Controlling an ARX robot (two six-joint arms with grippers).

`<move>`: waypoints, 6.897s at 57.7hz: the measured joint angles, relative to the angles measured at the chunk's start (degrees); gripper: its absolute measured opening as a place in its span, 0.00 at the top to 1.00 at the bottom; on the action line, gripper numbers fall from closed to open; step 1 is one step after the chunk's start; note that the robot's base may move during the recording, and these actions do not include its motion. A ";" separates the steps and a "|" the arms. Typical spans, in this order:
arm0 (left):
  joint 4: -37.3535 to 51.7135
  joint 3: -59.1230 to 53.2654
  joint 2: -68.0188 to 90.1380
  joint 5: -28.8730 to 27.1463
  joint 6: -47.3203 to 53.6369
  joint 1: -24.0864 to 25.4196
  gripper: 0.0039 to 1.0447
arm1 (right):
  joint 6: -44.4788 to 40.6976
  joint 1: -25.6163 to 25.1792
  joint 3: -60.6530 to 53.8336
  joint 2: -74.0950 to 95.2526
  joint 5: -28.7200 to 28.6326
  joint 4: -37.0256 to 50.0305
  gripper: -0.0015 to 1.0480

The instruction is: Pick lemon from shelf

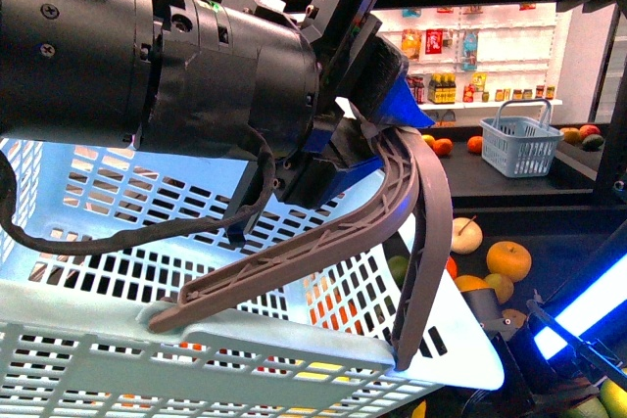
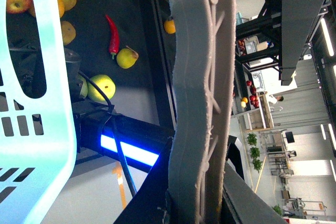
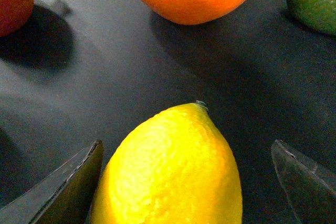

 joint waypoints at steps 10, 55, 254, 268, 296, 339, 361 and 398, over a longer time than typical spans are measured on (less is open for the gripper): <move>0.00 0.00 0.00 0.00 0.02 0.00 0.89 | 0.09 -0.07 -0.68 0.79 0.46 0.42 0.14; 0.00 0.00 0.00 0.00 0.02 0.00 0.89 | 10.14 -11.67 -41.11 -36.74 5.42 25.68 0.32; -0.02 0.00 0.02 0.13 -0.81 0.00 0.89 | 22.27 -7.50 -103.67 -165.68 19.98 -21.42 0.44; -0.02 0.00 0.02 0.13 -0.81 0.00 0.89 | 22.27 -7.50 -103.67 -165.70 19.98 -21.42 0.06; 9.53 -0.13 -0.02 -23.23 -10.93 6.86 0.89 | 22.27 -7.50 -103.67 -165.70 19.98 -21.42 0.07; 41.35 1.03 10.47 -22.34 -34.07 43.21 0.89 | 22.27 -7.50 -103.67 -165.70 19.98 -21.44 0.07; 46.77 3.61 18.05 -15.30 -35.85 49.66 0.89 | 22.27 -7.50 -103.67 -165.70 19.98 -21.42 0.07; 60.59 -4.20 23.69 -12.35 -36.39 53.75 0.65 | 22.27 -7.50 -103.67 -165.72 19.98 -21.42 0.07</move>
